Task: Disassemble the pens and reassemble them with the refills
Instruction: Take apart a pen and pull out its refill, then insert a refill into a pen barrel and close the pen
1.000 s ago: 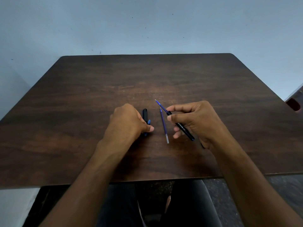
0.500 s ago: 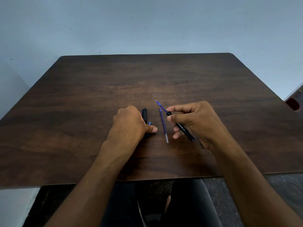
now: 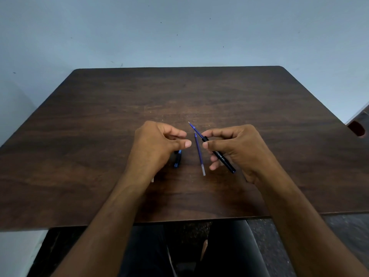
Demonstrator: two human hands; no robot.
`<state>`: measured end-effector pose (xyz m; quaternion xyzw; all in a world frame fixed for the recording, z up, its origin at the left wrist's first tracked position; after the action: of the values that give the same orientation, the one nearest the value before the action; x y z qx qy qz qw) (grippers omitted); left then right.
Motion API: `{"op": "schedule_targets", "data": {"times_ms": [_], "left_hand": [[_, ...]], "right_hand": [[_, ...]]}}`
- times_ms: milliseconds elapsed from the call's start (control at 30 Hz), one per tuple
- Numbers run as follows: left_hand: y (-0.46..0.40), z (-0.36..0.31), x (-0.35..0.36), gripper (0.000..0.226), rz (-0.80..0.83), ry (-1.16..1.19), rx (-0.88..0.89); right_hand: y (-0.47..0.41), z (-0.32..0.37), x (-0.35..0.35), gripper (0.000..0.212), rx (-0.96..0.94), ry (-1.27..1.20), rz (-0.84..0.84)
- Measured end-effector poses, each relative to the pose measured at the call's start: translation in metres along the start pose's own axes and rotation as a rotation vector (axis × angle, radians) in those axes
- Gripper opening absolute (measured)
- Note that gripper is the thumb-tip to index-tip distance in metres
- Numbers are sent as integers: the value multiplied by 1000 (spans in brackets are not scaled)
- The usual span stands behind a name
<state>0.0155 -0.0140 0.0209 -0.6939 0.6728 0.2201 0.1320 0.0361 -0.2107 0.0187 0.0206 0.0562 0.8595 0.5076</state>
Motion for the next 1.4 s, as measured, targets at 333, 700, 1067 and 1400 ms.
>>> {"op": "schedule_targets", "data": {"times_ms": [333, 700, 1067, 1400], "left_hand": [[-1, 1, 19, 26, 100, 596, -35], [-5, -3, 10, 11, 113, 736, -83], [-6, -1, -44, 8, -137, 860, 84], [4, 35, -71, 7, -120, 267, -126]], "right_hand": [[-2, 3, 8, 22, -49, -1, 8], [0, 9, 7, 17, -48, 39, -10], [3, 9, 8, 16, -79, 160, 4], [-1, 7, 22, 18, -72, 177, 31]]}}
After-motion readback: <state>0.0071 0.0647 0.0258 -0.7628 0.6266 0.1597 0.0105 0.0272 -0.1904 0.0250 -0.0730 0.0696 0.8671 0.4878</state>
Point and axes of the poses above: each hand's wrist, its own y-axis away from the middle knuckle, its own x-axis out of the palm, z = x × y, the point moved 2 cm from there along -y, towards the middle knuckle, and after that the axes turned 13 degrees about z, right-handed, at the moved point
